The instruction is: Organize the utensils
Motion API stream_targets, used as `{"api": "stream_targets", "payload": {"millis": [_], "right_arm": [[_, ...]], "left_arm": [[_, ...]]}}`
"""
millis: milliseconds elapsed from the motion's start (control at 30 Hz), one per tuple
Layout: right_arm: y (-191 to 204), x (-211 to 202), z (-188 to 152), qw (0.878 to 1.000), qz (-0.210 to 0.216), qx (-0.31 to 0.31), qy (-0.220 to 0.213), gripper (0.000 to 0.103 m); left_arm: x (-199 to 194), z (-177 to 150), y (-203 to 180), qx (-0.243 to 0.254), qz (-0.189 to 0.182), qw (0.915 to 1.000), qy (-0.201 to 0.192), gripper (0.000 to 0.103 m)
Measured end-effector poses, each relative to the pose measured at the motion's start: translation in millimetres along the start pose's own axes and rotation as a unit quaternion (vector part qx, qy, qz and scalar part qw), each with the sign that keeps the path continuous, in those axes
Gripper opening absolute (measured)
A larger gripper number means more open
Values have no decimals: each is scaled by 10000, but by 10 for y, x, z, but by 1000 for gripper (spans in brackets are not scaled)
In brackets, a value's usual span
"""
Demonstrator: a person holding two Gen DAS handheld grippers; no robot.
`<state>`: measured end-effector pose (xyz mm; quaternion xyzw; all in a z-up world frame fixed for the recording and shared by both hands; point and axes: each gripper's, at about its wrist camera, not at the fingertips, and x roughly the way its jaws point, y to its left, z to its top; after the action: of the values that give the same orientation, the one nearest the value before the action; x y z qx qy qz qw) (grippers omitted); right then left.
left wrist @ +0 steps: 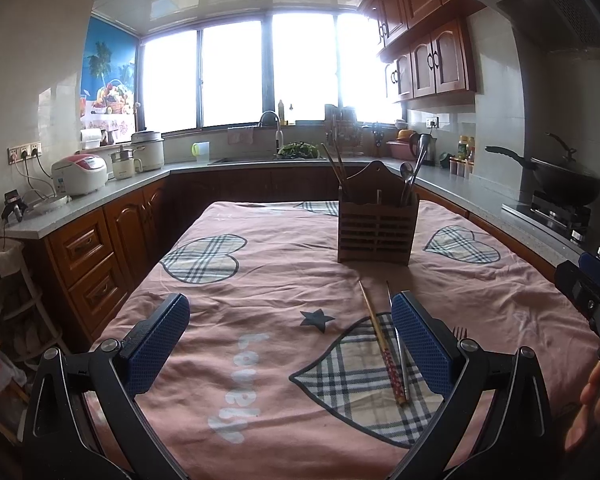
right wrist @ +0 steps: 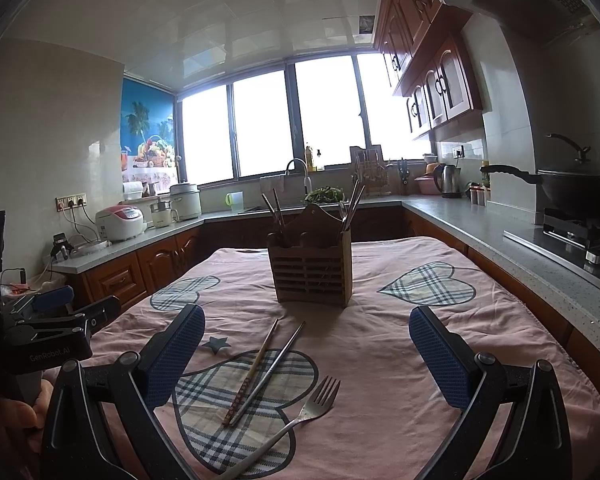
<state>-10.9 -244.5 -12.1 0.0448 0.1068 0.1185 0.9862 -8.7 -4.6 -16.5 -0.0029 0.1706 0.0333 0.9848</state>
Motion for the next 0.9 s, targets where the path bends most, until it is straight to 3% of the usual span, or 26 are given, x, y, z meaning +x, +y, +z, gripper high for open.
{"api": "stream_targets", "payload": {"millis": [900], "right_arm": [[4,94,-7,10000,-1,-8,95,103]], "left_arm": [[142,13,41,31,-61,10000,73,103]]}}
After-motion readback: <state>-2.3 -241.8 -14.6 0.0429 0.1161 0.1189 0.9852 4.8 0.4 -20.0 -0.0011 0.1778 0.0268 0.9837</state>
